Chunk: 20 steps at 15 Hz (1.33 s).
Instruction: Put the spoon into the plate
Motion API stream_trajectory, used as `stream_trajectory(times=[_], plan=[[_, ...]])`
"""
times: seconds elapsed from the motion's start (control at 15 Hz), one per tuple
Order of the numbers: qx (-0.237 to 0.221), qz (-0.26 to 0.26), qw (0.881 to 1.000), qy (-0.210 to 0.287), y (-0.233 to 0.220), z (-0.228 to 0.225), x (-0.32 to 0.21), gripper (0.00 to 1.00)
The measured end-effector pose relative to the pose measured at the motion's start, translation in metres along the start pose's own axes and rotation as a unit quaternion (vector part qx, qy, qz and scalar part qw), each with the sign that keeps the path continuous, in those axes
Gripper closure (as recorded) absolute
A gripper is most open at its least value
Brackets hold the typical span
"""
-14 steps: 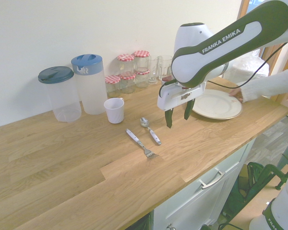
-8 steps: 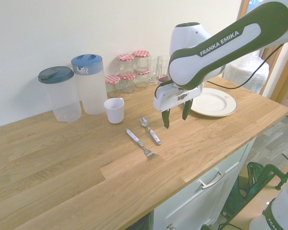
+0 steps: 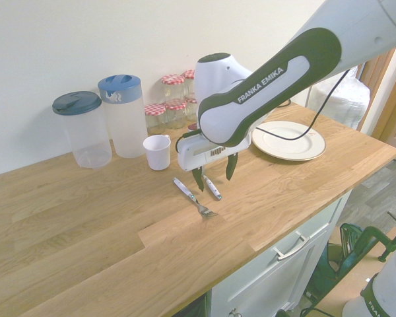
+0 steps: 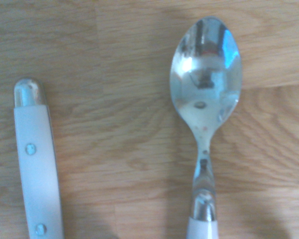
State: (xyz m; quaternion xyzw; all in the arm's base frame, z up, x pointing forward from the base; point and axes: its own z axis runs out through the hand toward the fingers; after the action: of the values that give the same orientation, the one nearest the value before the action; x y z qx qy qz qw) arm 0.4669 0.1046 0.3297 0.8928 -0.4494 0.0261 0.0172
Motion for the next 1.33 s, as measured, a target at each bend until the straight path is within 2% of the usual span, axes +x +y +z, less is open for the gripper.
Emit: stream_trajectory(times=[1.33], plan=[[0.002,-0.007,1.000,-0.005,-0.003,0.001,-0.009,1.00]])
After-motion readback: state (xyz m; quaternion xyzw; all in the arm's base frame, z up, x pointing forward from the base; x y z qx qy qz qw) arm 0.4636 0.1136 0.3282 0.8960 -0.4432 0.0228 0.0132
